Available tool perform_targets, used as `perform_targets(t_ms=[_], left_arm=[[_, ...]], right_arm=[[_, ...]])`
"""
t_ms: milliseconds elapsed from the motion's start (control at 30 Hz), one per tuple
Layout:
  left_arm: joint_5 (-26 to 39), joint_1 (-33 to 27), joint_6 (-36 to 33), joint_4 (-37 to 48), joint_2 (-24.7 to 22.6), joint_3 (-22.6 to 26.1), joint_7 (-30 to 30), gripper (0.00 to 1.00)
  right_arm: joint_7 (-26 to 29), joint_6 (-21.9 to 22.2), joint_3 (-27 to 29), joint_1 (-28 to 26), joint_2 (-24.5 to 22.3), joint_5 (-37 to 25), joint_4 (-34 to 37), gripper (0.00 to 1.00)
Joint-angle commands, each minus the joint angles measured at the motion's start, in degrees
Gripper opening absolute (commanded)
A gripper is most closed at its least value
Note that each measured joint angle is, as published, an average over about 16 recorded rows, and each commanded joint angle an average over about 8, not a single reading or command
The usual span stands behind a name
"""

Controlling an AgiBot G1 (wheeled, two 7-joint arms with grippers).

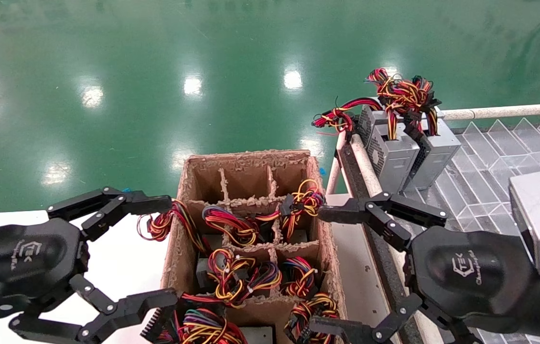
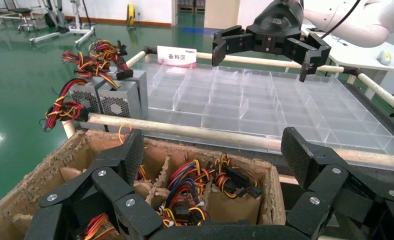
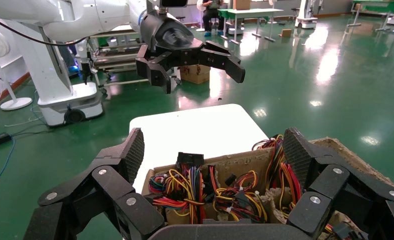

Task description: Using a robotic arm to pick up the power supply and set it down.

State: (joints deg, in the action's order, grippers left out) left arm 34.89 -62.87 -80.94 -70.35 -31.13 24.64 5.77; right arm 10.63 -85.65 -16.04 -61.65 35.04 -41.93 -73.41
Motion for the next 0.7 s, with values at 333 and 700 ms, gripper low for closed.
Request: perform_targets(t_ms=[333, 700], left_arm=[[0.0, 0.0, 0.0, 0.0, 0.0, 0.0, 0.0, 1.00], [0.0, 0.0, 0.0, 0.0, 0.0, 0.0, 0.0, 1.00]], right_arm=[[0.0, 0.0, 0.0, 0.0, 0.0, 0.0, 0.0, 1.00], [0.0, 0.0, 0.0, 0.0, 0.0, 0.0, 0.0, 1.00]])
